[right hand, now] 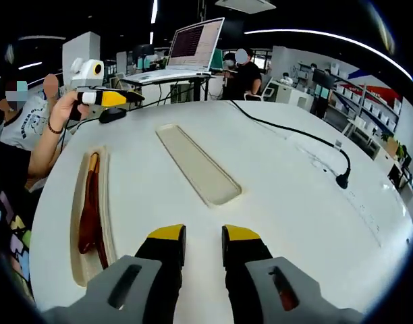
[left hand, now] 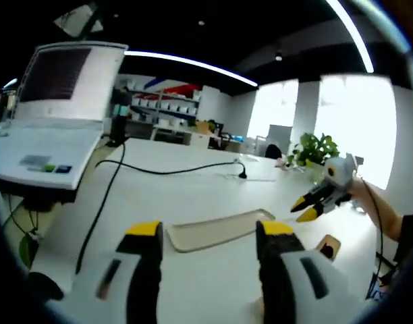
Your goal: Arrange the utensils inside the cutlery case until each visible utensil rests in its matching compartment.
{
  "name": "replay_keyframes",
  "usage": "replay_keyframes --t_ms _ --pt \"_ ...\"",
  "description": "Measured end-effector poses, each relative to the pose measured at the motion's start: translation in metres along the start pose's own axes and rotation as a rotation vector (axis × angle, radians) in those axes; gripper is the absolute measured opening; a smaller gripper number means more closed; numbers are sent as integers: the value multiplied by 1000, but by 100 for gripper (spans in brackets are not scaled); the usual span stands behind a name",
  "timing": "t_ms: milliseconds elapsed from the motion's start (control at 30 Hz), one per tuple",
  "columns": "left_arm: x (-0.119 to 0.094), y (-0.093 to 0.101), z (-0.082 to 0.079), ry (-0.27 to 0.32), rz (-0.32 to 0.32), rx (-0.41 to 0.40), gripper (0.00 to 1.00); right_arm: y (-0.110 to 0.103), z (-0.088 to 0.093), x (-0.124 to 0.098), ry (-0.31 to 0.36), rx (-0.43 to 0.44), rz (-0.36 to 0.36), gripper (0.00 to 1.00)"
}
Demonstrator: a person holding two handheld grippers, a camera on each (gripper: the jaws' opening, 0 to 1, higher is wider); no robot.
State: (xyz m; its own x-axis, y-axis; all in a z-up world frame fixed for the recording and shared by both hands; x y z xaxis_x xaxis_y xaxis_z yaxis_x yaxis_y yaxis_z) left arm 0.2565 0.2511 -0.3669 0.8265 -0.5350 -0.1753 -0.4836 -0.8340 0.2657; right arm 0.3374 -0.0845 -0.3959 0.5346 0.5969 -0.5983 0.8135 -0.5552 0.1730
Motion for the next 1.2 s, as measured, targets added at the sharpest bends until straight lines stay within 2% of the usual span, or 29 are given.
replay_keyframes --t_ms 67,167,233,300,333,400,500,600,667,767,933,1067,1200 --pt "6 -4 2 -6 4 -2 59 3 1 5 10 18 10 29" --pt "15 -7 5 -27 15 25 59 3 4 11 14 46 17 30" --pt "19 -10 8 -36 14 4 62 3 3 15 48 88 15 32" --pt "25 -16 9 -4 -2 -53 63 6 0 17 88 113 25 33" --pt "27 -19 10 -10 -4 -45 62 6 0 19 96 123 28 33" --pt "32 -19 13 -21 -6 -43 61 6 0 22 103 131 31 33" --pt "37 -19 17 -40 8 -85 59 6 -1 27 116 141 34 32" --pt "41 -18 17 -68 5 -67 61 8 -3 32 137 187 38 32" --pt "45 -20 19 -90 0 -83 62 9 -2 38 137 221 33 32" --pt "50 -23 20 -103 -21 -83 60 8 -1 46 128 267 30 32" --pt "52 -25 25 -123 -17 -109 59 10 -2 54 149 316 21 29" --pt "52 -27 31 -144 -23 -107 50 13 -4 54 164 333 55 27" --pt "55 -29 31 -131 1 -149 48 15 -4 56 156 355 59 25"
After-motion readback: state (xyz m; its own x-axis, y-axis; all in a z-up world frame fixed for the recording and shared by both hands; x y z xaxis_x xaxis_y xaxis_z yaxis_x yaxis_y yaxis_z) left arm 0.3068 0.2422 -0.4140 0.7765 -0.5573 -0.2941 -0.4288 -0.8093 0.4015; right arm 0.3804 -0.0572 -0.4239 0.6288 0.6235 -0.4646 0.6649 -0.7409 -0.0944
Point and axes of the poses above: the point that each gripper's makers call its tool centre point, and the gripper's own axes: x roughly forward along the fingers, y roughly to its right, z roughly out of its underside, the point moved 8 cm from there along -x, roughly backward along the fingers, and after that the axes turned 11 degrees about z, right-handed, at the moved point
